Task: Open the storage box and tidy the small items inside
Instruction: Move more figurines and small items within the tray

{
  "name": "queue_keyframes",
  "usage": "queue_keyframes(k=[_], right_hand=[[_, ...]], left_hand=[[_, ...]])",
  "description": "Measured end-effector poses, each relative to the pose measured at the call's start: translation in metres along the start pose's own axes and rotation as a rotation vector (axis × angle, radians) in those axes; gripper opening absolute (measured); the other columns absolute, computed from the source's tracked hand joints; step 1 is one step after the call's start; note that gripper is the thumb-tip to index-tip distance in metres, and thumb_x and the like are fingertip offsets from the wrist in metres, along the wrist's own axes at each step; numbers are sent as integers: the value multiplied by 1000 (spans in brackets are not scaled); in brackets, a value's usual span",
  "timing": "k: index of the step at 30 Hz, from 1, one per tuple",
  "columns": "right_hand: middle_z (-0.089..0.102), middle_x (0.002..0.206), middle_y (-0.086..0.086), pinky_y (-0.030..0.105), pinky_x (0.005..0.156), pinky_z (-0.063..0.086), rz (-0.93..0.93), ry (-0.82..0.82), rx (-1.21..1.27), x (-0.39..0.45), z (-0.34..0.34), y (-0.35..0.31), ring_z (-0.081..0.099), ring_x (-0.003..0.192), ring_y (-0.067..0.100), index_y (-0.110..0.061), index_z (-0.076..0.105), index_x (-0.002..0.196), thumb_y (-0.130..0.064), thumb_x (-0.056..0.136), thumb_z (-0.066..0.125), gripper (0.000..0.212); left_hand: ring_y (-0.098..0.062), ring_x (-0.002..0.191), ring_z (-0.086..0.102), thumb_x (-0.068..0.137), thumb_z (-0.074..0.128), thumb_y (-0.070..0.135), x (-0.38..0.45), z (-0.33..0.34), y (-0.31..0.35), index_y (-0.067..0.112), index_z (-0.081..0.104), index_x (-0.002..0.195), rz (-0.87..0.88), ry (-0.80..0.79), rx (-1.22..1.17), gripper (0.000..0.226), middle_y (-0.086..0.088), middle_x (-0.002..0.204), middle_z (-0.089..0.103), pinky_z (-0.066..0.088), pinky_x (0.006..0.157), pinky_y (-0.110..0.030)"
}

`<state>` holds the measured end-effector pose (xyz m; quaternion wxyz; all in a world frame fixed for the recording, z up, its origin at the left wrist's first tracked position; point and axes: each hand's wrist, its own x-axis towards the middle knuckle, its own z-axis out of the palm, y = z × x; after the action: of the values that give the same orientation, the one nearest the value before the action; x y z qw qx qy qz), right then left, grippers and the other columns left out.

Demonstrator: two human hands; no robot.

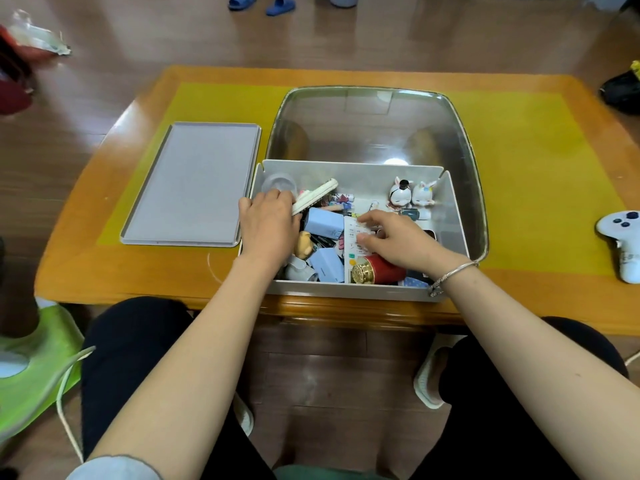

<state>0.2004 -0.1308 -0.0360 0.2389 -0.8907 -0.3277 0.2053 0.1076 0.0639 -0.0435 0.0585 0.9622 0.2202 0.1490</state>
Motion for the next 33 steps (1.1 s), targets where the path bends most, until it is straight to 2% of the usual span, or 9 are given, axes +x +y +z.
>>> queue_keyframes(k=[7,10,14,17,20,22,24,27,33], right_hand=[[63,117,-7,14,68,35,-13,-2,36,0,-3,4,50,89,3,-25,64,110,-35,90,59,24],[61,121,-3,19,81,37,-9,-4,16,1,-5,3,51,95,6,-20,61,117,-34,90,60,31],[61,121,-1,23,87,41,-19,34,-77,-2,-4,-5,55,106,14,-20,62,117,-31,87,63,32],[66,110,-5,25,81,45,-134,67,-55,-2,2,-24,55,91,7,-24,68,108,-26,86,65,22],[64,117,-1,25,85,45,-230,5,-99,10,15,-52,55,96,9,-19,63,116,-25,87,64,29],[63,117,4,34,88,48,-241,-65,-218,21,25,-67,57,105,20,-17,59,118,-24,88,59,31],[64,110,8,36,79,49,-234,-110,-354,29,35,-77,58,102,27,-17,59,115,-21,87,56,28],[63,105,8,31,66,40,-232,-31,-521,35,48,-88,60,99,29,-16,61,108,-17,86,54,23],[64,103,6,31,67,40,-202,25,-555,42,51,-90,61,97,29,-18,61,105,-23,81,61,24]], left_hand=[[-27,93,55,93,56,10,-8,-24,-18,8,62,113,-9,190,-386,21,-10,104,60,45,81,-41],[-25,96,55,93,57,13,-16,-31,-28,10,63,114,-24,199,-408,22,-8,105,60,43,81,-35],[-23,96,54,95,57,16,-33,-32,-30,10,63,115,-53,218,-435,23,-8,105,60,40,79,-27],[-20,100,52,96,55,17,-44,-30,-27,9,60,118,-127,275,-440,25,-7,108,58,39,81,-25],[-23,103,48,97,52,15,-47,-26,-25,6,56,117,-166,299,-420,22,-10,111,56,40,85,-31],[-24,105,47,97,50,14,-48,-22,-26,4,55,115,-194,276,-418,21,-11,113,54,38,83,-28],[-24,106,46,97,48,14,-49,-17,-27,4,54,115,-202,241,-425,21,-11,114,52,36,81,-25],[-27,103,47,97,48,12,-47,-14,-28,5,55,113,-137,222,-415,19,-12,111,54,35,83,-29],[-24,101,47,97,47,15,-47,-12,-28,8,53,112,-159,217,-448,18,-9,108,59,35,81,-31]])
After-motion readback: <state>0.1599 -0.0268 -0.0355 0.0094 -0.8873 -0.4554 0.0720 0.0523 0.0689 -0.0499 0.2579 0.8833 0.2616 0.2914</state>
